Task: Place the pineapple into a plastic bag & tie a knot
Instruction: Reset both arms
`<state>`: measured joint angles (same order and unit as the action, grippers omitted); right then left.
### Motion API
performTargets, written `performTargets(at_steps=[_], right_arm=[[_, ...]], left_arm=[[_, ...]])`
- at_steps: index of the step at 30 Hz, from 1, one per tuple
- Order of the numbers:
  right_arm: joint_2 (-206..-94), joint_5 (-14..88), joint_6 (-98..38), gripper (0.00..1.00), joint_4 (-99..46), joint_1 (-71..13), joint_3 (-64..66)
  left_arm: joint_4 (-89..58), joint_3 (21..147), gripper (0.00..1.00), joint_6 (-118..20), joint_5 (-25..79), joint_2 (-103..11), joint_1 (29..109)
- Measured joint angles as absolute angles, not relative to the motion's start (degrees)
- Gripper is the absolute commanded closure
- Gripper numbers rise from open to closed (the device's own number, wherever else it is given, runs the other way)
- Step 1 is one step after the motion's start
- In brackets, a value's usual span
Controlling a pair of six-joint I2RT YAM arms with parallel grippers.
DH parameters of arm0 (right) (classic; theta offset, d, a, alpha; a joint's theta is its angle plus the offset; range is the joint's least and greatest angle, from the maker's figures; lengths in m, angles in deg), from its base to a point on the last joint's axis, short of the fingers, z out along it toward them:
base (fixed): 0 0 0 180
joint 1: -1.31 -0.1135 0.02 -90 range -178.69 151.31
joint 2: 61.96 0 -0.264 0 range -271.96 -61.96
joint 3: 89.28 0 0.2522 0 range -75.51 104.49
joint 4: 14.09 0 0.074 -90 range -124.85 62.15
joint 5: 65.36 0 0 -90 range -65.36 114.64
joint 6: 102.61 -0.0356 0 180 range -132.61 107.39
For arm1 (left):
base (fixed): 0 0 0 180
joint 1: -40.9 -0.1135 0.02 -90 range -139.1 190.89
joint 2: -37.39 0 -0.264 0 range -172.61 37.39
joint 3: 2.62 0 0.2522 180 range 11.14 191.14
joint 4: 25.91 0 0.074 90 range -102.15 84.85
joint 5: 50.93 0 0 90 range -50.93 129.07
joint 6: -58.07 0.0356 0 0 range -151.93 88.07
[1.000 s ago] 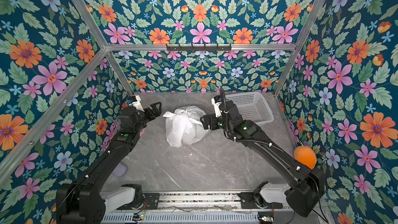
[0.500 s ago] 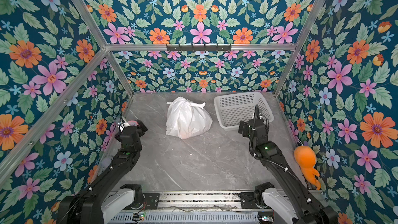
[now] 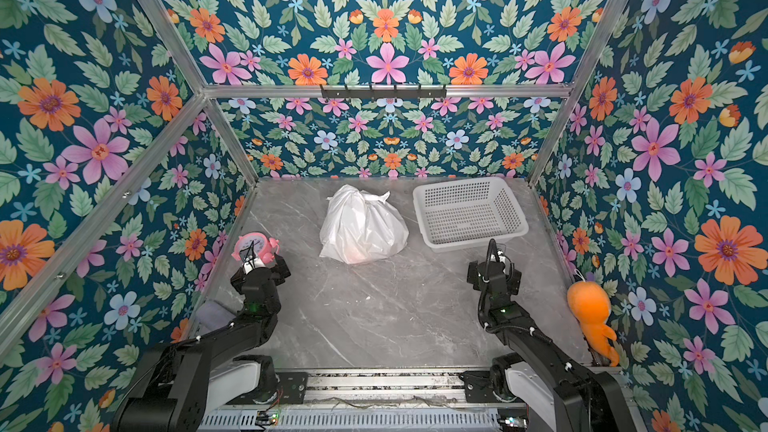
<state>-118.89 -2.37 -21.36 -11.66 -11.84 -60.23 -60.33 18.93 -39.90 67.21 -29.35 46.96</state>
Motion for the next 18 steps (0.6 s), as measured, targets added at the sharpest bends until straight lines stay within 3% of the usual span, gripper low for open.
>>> performTargets(at_steps=[7, 18], right_arm=[[-130.05, 3.71, -18.15, 0.01, 5.8, -6.64, -60.86], [-139.5, 12.95, -14.39, 0.01, 21.93, -1.52, -61.89]], left_arm=[[-71.09, 18.3, 0.0, -36.01, 59.47, -35.62, 46.85], [-81.03, 24.48, 0.0, -32.91, 52.08, -51.27, 44.45]])
